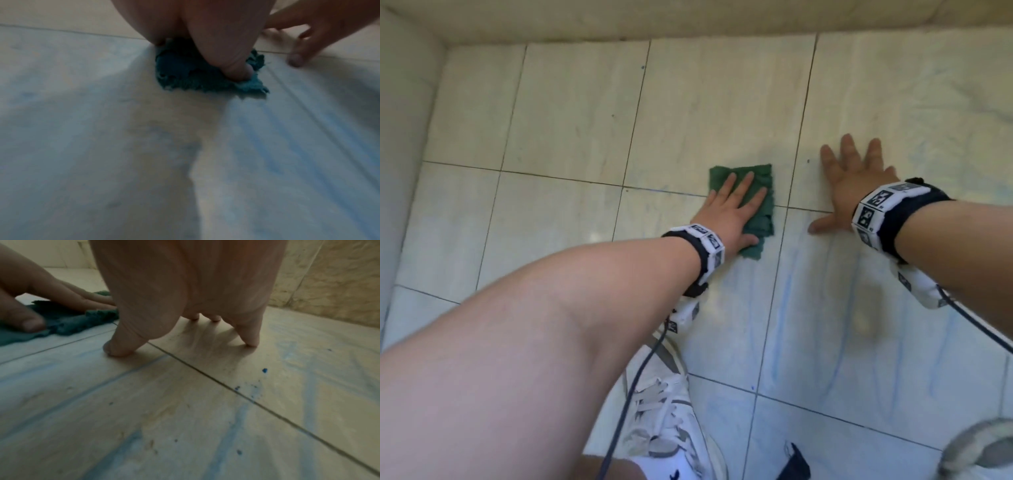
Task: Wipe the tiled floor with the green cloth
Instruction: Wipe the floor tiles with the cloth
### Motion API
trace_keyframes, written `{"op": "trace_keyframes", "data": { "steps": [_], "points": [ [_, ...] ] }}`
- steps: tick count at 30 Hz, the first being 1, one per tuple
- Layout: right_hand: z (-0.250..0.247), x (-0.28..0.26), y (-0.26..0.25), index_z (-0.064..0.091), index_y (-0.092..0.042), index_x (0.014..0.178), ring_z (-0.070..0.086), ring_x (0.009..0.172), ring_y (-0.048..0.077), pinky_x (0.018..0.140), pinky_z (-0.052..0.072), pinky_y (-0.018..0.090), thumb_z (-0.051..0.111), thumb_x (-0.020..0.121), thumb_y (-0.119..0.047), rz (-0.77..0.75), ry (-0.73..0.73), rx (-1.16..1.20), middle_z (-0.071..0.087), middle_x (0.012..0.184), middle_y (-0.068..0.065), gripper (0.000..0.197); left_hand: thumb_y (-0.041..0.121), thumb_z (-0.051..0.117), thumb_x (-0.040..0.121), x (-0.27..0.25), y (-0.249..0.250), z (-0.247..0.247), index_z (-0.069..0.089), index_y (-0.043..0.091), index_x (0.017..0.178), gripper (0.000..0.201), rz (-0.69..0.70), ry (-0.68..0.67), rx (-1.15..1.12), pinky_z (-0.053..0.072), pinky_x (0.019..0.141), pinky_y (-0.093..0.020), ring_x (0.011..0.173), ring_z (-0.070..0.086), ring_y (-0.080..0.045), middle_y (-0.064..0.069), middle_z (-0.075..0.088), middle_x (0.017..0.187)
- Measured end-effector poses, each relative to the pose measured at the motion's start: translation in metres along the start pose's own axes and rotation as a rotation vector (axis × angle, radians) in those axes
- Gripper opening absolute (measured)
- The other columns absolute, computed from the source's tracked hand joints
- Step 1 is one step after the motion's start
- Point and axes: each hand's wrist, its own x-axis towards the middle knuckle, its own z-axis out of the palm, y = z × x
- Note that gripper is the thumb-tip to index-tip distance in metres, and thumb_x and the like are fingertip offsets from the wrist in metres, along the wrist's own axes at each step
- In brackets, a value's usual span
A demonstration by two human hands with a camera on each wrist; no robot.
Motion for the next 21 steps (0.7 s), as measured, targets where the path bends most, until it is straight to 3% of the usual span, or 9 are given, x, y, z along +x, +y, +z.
{"op": "trace_keyframes", "data": {
  "steps": [7, 12, 14, 19, 21],
  "points": [
    [0.0, 0.005, -0.036, -0.022, -0.031, 0.154, -0.026, 0.146, 0.041, 0.118, 0.005, 0.065, 0.074, 0.065, -0.075, -0.049, -0.01, -0.026, -0.034, 0.159, 0.0, 0.138, 0.047, 0.058, 0.094, -0.043, -0.122, 0.012, -0.006, 0.027, 0.157, 0.092, -0.332, 0.049, -0.145, 0.006, 0.122, -0.051, 0.15, -0.016, -0.032, -0.005, -0.022, 0.163],
    [0.002, 0.007, -0.044, -0.026, -0.031, 0.152, -0.029, 0.145, 0.041, 0.118, 0.004, 0.066, 0.075, 0.063, -0.076, -0.036, -0.018, -0.032, -0.037, 0.158, 0.0, 0.142, 0.049, 0.053, 0.096, -0.052, -0.14, 0.017, -0.008, 0.026, 0.157, 0.089, -0.542, 0.086, -0.25, 0.007, 0.121, -0.054, 0.15, -0.015, -0.035, -0.007, -0.022, 0.163],
    [0.0, 0.008, -0.043, -0.027, -0.031, 0.152, -0.028, 0.146, 0.041, 0.118, 0.005, 0.065, 0.074, 0.062, -0.077, -0.049, -0.015, -0.033, -0.037, 0.158, 0.0, 0.143, 0.049, 0.052, 0.097, -0.048, -0.125, 0.013, -0.009, 0.025, 0.157, 0.089, -0.515, 0.073, -0.217, 0.006, 0.119, -0.056, 0.149, -0.016, -0.037, -0.009, -0.023, 0.162],
    [-0.009, 0.014, -0.036, -0.028, -0.019, 0.153, -0.023, 0.149, 0.034, 0.12, 0.01, 0.061, 0.073, 0.054, -0.083, -0.069, 0.022, -0.036, -0.032, 0.161, -0.002, 0.154, 0.052, 0.052, 0.095, -0.021, -0.047, 0.012, -0.005, 0.024, 0.158, 0.089, -0.145, 0.021, -0.012, 0.002, 0.12, -0.056, 0.148, -0.018, -0.038, -0.01, -0.022, 0.162],
    [-0.01, 0.016, -0.036, -0.028, -0.017, 0.152, -0.022, 0.15, 0.033, 0.121, 0.011, 0.059, 0.073, 0.052, -0.084, -0.065, 0.03, -0.044, -0.032, 0.161, 0.0, 0.157, 0.054, 0.051, 0.095, -0.013, -0.028, 0.012, -0.006, 0.026, 0.158, 0.09, -0.074, 0.014, 0.007, -0.003, 0.12, -0.051, 0.148, -0.02, -0.034, -0.007, -0.023, 0.162]
  ]
}}
